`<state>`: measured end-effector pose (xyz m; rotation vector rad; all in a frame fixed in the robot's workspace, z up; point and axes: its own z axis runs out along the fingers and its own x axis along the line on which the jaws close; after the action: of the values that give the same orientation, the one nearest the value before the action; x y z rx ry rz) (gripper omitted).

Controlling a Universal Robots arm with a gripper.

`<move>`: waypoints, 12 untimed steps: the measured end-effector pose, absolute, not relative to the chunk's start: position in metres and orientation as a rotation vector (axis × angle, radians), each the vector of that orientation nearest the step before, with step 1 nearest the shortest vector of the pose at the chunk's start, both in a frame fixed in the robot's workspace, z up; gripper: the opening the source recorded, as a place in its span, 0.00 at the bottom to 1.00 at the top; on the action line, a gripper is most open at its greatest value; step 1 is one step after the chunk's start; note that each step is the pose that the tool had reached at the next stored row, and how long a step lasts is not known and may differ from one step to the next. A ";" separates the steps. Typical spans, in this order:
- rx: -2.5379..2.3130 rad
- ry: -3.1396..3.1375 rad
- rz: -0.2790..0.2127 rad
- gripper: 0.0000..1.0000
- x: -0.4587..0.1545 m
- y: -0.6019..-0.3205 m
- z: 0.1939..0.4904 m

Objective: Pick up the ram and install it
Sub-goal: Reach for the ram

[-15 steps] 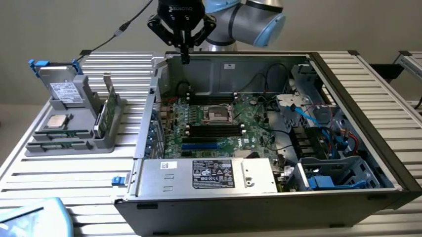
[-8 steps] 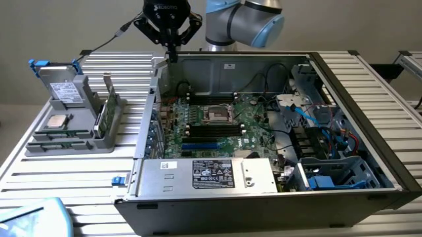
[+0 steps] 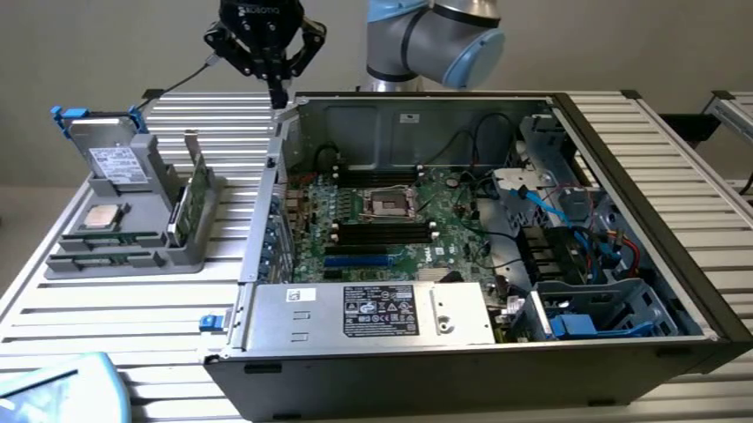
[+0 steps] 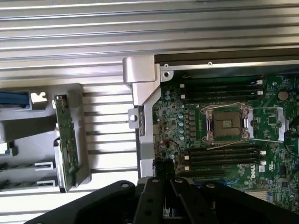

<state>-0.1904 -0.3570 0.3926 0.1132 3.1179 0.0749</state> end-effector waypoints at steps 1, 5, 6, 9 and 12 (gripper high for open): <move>0.113 3.118 0.075 0.10 -0.195 -0.356 0.393; 0.113 3.118 0.075 0.10 -0.213 -0.353 0.393; 0.113 3.118 0.075 0.10 -0.217 -0.352 0.393; 0.113 3.118 0.075 0.10 -0.231 -0.350 0.393; 0.113 3.118 0.075 0.10 -0.245 -0.347 0.392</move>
<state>-0.2449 -0.3471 0.3924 0.1134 3.1178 0.0751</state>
